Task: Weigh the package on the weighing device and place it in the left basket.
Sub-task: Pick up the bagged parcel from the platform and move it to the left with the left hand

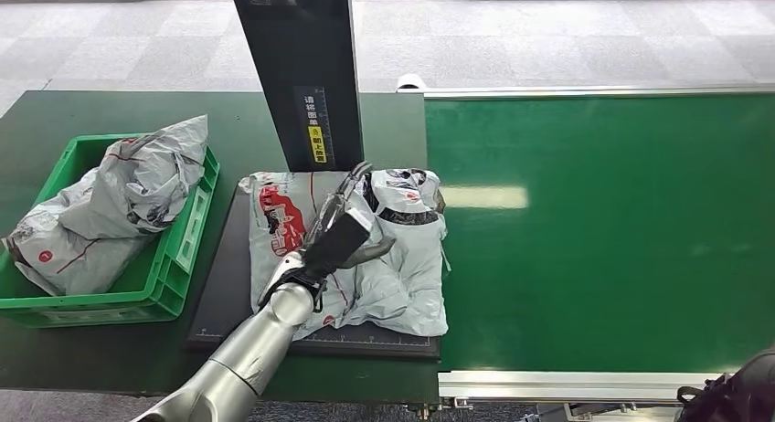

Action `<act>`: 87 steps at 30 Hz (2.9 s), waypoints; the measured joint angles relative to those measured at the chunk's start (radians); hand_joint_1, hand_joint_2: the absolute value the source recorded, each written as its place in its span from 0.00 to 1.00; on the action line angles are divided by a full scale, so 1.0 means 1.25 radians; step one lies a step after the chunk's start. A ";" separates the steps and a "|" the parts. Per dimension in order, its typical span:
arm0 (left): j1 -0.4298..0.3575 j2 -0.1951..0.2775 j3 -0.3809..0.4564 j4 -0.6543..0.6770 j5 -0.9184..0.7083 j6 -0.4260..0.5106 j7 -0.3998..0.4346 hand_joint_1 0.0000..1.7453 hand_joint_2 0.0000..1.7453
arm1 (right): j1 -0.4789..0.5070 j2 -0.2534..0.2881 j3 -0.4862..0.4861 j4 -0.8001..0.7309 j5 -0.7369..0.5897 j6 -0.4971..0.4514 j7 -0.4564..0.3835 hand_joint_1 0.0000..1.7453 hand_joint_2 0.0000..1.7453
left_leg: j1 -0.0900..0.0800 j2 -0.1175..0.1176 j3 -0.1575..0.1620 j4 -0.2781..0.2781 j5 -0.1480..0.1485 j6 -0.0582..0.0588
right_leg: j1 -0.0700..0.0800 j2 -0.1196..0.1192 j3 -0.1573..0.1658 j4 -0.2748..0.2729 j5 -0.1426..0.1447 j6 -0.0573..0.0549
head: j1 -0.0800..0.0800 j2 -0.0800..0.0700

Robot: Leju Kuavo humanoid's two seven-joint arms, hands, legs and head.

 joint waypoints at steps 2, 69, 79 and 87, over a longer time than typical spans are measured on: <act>-0.027 0.004 -0.029 0.061 -0.130 0.021 0.160 0.00 1.00 | 0.000 0.001 0.001 0.002 0.007 0.001 0.003 0.00 0.00 | 0.000 0.000 0.000 0.000 0.000 0.000 | 0.000 0.000 0.000 0.000 0.000 0.000 | 0.000 0.000; -0.034 0.013 0.091 0.133 -0.499 0.044 0.210 1.00 1.00 | -0.070 0.062 0.005 0.061 0.040 0.094 0.028 0.00 0.00 | 0.000 0.000 0.004 -0.001 0.000 0.000 | 0.000 0.000 0.004 0.000 0.000 -0.001 | 0.000 0.000; -0.021 0.013 0.105 0.118 -0.447 0.070 0.130 1.00 1.00 | -0.071 0.063 0.005 0.065 0.034 0.100 0.028 0.00 0.00 | 0.000 0.000 0.004 -0.001 0.000 0.000 | 0.000 0.000 0.004 0.000 0.000 -0.001 | 0.000 0.000; 0.111 0.036 0.202 -0.285 0.058 0.253 -0.231 1.00 1.00 | -0.055 0.064 0.000 0.068 0.003 0.085 0.025 0.00 0.00 | 0.001 0.003 0.002 -0.001 0.000 0.000 | 0.001 0.002 0.001 0.001 0.000 -0.001 | 0.000 0.000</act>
